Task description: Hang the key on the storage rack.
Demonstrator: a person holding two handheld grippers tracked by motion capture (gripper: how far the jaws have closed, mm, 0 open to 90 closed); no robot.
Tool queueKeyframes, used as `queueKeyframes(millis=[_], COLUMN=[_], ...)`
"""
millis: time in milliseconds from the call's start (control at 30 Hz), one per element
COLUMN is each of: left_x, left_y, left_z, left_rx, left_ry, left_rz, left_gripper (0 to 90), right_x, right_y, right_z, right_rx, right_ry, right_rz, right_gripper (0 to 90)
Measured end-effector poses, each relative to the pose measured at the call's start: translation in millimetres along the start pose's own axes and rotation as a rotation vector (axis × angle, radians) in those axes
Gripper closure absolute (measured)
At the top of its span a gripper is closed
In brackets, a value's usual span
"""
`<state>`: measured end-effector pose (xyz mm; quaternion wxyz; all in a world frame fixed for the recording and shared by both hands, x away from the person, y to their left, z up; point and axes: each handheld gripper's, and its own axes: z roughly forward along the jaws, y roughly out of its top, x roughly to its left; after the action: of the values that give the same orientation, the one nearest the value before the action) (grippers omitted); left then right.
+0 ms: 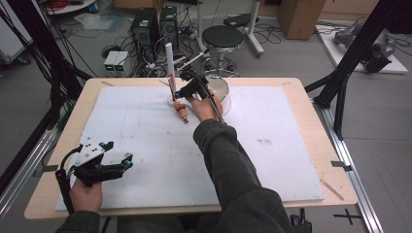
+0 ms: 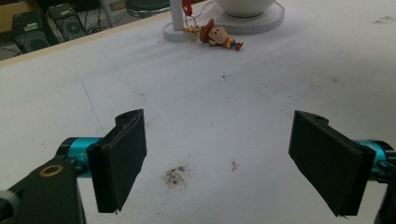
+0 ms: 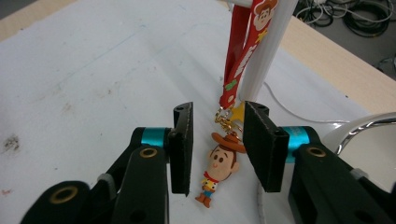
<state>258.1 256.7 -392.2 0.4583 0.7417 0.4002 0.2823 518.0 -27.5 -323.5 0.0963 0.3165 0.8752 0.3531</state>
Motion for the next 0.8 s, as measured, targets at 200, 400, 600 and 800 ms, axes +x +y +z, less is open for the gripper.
queueKeyframes(millis=[200, 400, 600, 800], left_x=[-1.2, -0.3, -0.8, -0.2], left_y=[0.1, -0.3, -0.8, -0.9], left_z=[0.5, 0.4, -0.5, -1.3], left_rx=[0.003, 0.006, 0.003, 0.003], left_ry=[-0.003, -0.003, -0.002, -0.002], left_rz=[0.004, 0.007, 0.002, 0.004], left_gripper=[19.6, 19.6, 19.6, 19.6], right_x=[-8.3, -16.2, -23.8, -30.4], right_y=[-5.5, -20.6, -34.7, -46.4], right_z=[-14.2, -24.5, -30.9, -37.8], right_rx=[-0.048, -0.124, -0.142, -0.149], right_ry=[0.044, 0.065, 0.099, 0.153], right_rz=[0.026, 0.034, 0.055, 0.088], right_gripper=[59.0, 55.8, 51.9, 47.7])
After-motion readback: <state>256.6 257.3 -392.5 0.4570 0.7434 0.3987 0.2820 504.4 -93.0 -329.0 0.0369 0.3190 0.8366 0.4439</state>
